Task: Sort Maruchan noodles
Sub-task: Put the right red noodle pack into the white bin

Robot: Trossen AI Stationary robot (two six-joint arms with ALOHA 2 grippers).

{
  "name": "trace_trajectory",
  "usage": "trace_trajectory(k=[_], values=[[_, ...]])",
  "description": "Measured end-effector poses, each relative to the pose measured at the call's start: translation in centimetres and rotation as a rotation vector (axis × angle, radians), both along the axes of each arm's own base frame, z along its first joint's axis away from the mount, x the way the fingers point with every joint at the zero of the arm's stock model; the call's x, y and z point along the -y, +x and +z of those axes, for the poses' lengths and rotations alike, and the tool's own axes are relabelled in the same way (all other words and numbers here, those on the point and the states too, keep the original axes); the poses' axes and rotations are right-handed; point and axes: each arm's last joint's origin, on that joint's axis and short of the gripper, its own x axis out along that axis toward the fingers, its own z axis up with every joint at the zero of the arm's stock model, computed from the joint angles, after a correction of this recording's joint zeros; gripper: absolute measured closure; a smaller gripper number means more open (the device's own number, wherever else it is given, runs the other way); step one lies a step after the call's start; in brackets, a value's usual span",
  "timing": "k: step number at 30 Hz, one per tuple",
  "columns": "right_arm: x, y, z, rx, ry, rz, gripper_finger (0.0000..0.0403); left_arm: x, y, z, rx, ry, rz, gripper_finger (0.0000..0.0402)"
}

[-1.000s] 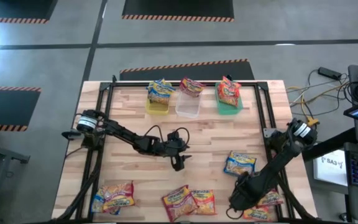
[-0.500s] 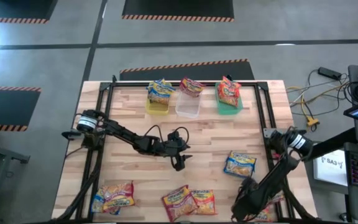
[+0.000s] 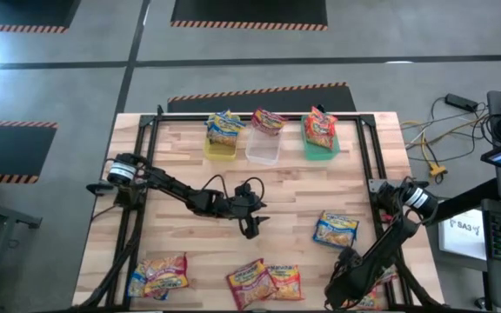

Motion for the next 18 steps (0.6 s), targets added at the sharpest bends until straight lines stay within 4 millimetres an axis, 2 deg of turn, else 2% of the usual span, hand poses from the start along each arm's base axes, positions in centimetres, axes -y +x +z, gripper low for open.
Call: trace_trajectory(k=[3, 9, 13, 18], values=[[0.0, 0.0, 0.0, 0.004, 0.023, 0.027, 0.0383, 0.0, 0.0, 0.0, 0.0, 0.0, 0.0, 0.0206], [0.1, 0.0, 0.9, 0.037, 0.1, 0.091, 0.0394, 0.0, 0.0, 0.0, 0.0, 0.0, 0.0, 0.0206], [0.3, 0.1, 3.4, 0.118, 0.157, 0.091, 0.0394, 0.0, 0.0, 0.0, 0.0, 0.0, 0.0, 0.0206], [1.6, 0.7, 6.8, 0.395, 0.078, 0.036, 0.0395, 0.0, 0.0, 0.0, -0.001, 0.0, 0.0, 0.0206]])
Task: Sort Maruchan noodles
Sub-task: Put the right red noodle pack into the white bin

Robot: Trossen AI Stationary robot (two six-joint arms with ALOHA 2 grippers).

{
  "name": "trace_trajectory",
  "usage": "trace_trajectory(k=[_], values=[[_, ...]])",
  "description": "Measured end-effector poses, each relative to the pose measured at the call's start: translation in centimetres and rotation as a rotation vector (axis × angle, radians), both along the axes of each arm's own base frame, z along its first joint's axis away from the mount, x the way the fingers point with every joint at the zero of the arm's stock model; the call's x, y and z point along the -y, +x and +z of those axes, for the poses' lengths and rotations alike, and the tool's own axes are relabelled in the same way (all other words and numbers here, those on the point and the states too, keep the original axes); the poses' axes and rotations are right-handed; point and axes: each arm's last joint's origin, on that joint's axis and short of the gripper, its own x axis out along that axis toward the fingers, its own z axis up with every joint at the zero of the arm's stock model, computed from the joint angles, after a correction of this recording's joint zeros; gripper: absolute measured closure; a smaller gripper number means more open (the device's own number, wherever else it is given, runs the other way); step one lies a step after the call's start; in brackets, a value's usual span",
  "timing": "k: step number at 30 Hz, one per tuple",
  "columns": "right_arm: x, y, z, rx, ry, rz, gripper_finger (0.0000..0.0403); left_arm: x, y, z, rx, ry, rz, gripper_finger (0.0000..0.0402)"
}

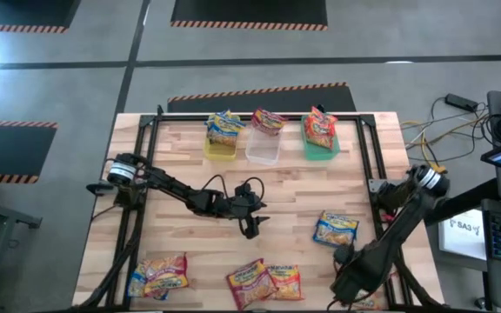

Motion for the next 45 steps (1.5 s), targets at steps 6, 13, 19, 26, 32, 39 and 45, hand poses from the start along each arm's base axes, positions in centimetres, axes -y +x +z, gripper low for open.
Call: trace_trajectory(k=[6, 13, 19, 26, 32, 39, 45], values=[[1.5, -0.1, 2.7, 0.269, -0.073, -0.1, 0.0395, 0.0, 0.0, 0.0, 0.0, 0.0, 0.0, 0.0206], [1.1, 0.2, 3.1, 0.358, -0.035, -0.123, 0.0387, 0.0, 0.0, 0.0, -0.001, 0.0, 0.0, 0.0206], [-0.3, 0.7, 2.6, 0.258, 0.143, -0.125, 0.0337, 0.1, 0.1, 0.0, 0.016, -0.003, -0.004, 0.0206], [-1.0, 0.2, 1.9, 0.114, 0.183, -0.148, 0.0259, 0.4, 0.1, -0.7, 0.005, -0.006, -0.009, 0.0206], [-2.1, -0.1, -0.6, -0.075, 0.171, -0.097, 0.0218, 0.4, 0.1, -0.8, 0.005, -0.004, -0.01, 0.0206], [-3.9, -1.1, -2.6, -0.107, 0.131, 0.002, 0.02, 0.4, 0.1, -0.7, 0.009, -0.003, -0.011, 0.0206], [-4.7, -2.9, -2.6, -0.143, 0.07, -0.033, 0.02, 0.4, 0.1, -0.7, 0.008, -0.003, -0.011, 0.0206]])
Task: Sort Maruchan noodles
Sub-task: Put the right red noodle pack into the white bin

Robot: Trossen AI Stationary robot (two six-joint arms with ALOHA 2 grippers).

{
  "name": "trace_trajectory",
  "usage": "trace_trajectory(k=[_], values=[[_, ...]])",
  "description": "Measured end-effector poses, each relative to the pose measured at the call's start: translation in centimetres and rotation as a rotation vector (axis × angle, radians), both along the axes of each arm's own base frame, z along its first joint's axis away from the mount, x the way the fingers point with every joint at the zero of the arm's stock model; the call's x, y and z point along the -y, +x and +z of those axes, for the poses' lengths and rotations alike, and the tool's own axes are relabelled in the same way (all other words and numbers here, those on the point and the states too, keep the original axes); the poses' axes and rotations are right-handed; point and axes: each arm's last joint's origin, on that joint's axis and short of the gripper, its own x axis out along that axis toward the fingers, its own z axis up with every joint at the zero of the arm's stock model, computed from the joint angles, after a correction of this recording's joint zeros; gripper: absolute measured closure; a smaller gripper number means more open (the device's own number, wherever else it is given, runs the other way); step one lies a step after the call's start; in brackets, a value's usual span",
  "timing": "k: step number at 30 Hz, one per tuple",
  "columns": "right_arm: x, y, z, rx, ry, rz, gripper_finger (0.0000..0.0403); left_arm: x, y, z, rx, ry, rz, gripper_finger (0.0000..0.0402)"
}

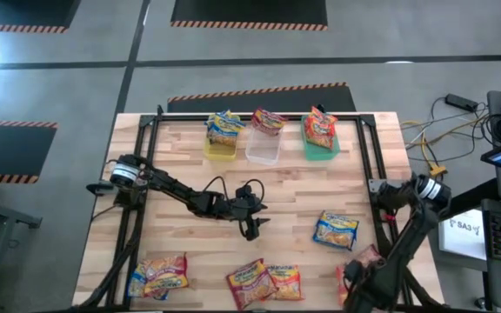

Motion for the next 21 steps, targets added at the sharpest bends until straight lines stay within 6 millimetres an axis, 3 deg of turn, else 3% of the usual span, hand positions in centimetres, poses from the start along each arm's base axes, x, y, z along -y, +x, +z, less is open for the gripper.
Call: trace_trajectory(k=[7, 14, 21], values=[[-0.1, -1.4, -1.0, -0.059, -0.124, 0.011, 0.0199, 0.0, 0.0, 0.0, 0.0, 0.0, 0.0, 0.0206], [-0.2, -1.4, -3.3, -0.113, -0.186, 0.132, 0.0199, 0.0, 0.0, 0.0, 0.0, 0.0, 0.0, 0.0206], [0.6, -1.7, -4.9, -0.151, -0.366, 0.206, 0.0199, 0.0, 0.0, 0.0, 0.0, 0.0, 0.0, 0.0206]])
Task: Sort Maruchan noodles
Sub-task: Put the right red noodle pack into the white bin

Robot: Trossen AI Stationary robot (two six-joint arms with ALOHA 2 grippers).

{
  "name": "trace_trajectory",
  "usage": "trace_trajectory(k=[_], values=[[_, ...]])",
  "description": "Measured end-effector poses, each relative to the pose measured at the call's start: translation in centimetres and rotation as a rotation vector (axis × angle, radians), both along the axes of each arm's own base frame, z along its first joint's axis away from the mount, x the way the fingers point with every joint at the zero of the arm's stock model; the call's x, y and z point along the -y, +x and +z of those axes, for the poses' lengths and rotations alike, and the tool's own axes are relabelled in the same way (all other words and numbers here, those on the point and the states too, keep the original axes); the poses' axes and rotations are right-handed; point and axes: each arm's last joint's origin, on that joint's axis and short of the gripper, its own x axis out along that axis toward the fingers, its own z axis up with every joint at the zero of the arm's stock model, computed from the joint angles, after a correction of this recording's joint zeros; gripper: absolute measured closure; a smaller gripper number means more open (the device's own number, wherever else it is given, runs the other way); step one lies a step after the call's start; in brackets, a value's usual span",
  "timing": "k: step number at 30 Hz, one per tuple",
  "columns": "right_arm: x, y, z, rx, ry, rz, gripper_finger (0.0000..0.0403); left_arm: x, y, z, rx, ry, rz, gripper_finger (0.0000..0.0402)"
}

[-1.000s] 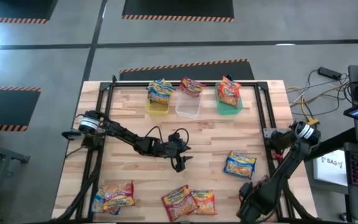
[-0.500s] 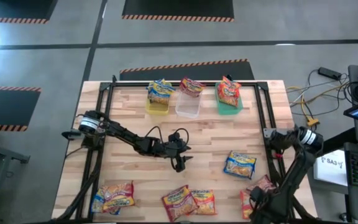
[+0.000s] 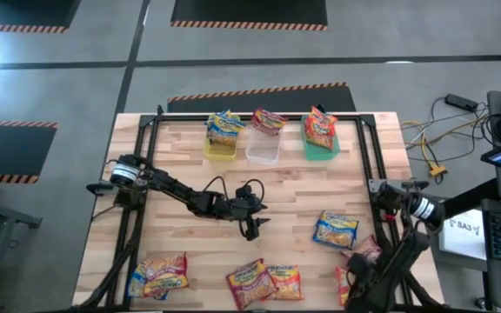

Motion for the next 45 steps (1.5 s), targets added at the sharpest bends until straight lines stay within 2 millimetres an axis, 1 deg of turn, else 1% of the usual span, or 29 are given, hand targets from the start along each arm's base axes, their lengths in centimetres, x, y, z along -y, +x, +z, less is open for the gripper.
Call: trace_trajectory(k=[7, 10, 13, 15, 17, 20, 22, 24, 29, 33, 36, 39, 45], values=[[0.7, 0.1, -0.8, 0.051, -0.16, 0.09, 0.0199, 0.0, 0.0, 0.0, 0.0, 0.0, 0.0, 0.0206], [0.8, 0.2, -1.2, 0.058, -0.196, 0.108, 0.0199, 0.0, 0.1, 0.1, 0.011, -0.007, -0.004, 0.0206], [0.8, 0.3, -1.6, 0.064, -0.215, 0.125, 0.0199, 0.4, 0.6, 0.9, 0.073, -0.068, -0.108, 0.0206], [0.8, 0.3, -1.7, 0.072, -0.221, 0.14, 0.0199, 0.9, 1.3, 1.9, 0.124, -0.089, -0.205, 0.0206], [0.9, 0.4, -1.8, 0.085, -0.23, 0.152, 0.0199, 1.2, 2.1, 2.5, 0.154, -0.081, -0.249, 0.0206], [1.0, 0.5, -1.5, 0.134, -0.247, 0.17, 0.0199, 1.5, 3.7, 2.5, 0.169, -0.042, -0.311, 0.0206], [1.1, 0.6, -1.3, 0.173, -0.259, 0.19, 0.0199, 1.9, 5.0, 2.2, 0.179, -0.01, -0.377, 0.0206], [1.2, 0.7, -1.1, 0.205, -0.263, 0.215, 0.0199, 2.3, 6.5, 1.8, 0.184, 0.016, -0.402, 0.0206], [1.2, 1.3, -1.1, 0.246, -0.235, 0.266, 0.0199, 2.9, 9.9, 0.1, 0.146, 0.047, -0.418, 0.0206], [0.9, 2.0, -1.2, 0.338, -0.177, 0.301, 0.0199, 3.3, 12.0, -0.4, 0.161, 0.084, -0.432, 0.0206], [0.7, 2.5, -1.2, 0.392, -0.164, 0.306, 0.0199, 3.4, 13.0, -0.5, 0.171, 0.108, -0.441, 0.0206], [0.7, 2.6, -1.2, 0.428, -0.181, 0.305, 0.0199, 3.4, 13.5, -0.4, 0.18, 0.148, -0.457, 0.0206], [0.6, 3.4, -1.0, 0.519, -0.179, 0.335, 0.0199, 3.2, 13.6, -0.4, 0.187, 0.179, -0.467, 0.0206]])
